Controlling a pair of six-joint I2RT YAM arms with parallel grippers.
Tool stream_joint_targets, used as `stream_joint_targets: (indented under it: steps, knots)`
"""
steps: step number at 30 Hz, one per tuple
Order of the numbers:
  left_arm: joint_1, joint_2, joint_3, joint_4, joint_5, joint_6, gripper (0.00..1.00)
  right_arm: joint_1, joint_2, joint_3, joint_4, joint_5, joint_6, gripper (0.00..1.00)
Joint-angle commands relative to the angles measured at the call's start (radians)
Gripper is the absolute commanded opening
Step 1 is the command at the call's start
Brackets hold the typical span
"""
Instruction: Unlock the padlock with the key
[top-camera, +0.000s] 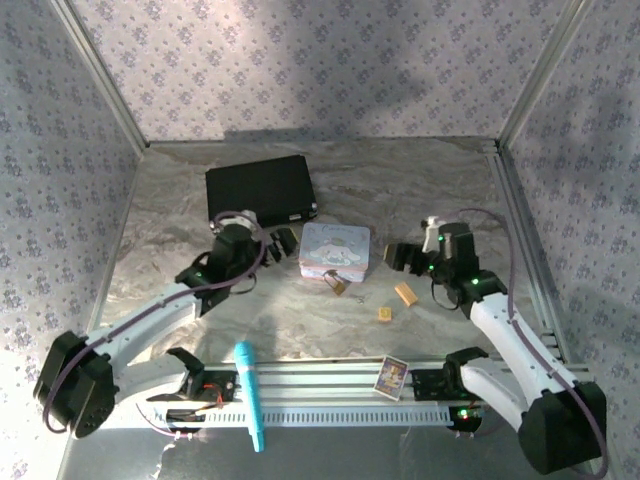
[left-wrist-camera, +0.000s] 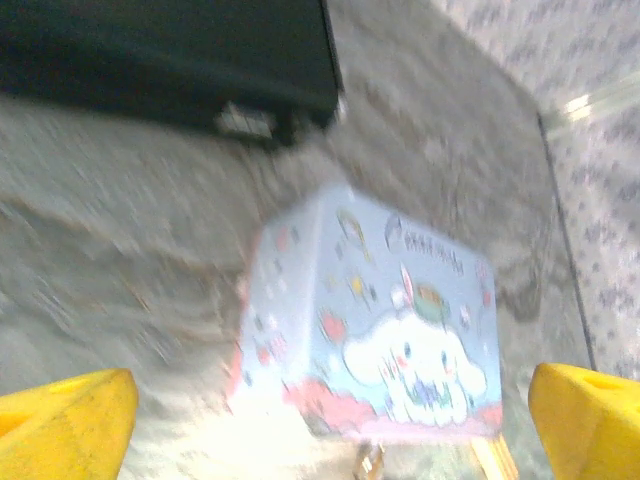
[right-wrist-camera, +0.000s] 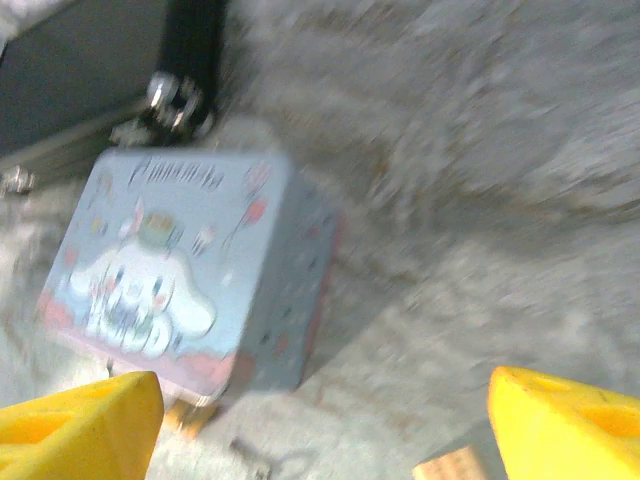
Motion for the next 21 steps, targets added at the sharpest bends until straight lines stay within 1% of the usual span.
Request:
stream_joint_targets:
  steps: [1,3,5,8,13,16,18,21]
  knots:
    - [-0.120,0.032,0.049,-0.057,-0.124,-0.145,1.00,0.135,0.008,-0.035,-0.070,0.081,0.081,0.79]
    - [-0.192,0.064,0.056,-0.042,-0.123,-0.189,1.00,0.204,0.018,-0.060,-0.054,0.099,0.125,0.74]
    - [-0.243,0.089,0.049,-0.030,-0.127,-0.241,1.00,0.248,0.030,-0.090,-0.023,0.116,0.164,0.69]
    - [-0.290,0.124,0.029,0.009,-0.121,-0.284,0.99,0.300,0.058,-0.123,0.036,0.114,0.210,0.63]
    - [-0.304,0.157,-0.009,0.091,-0.085,-0.329,0.97,0.364,0.143,-0.123,0.074,0.128,0.228,0.54]
    - [-0.305,0.172,-0.011,0.104,-0.070,-0.325,0.95,0.381,0.204,-0.118,0.107,0.131,0.235,0.45]
    - [-0.310,0.176,-0.024,0.142,-0.064,-0.317,0.95,0.395,0.246,-0.106,0.127,0.128,0.241,0.43]
    - [-0.312,0.184,-0.021,0.123,-0.065,-0.325,0.95,0.417,0.301,-0.081,0.147,0.135,0.250,0.41]
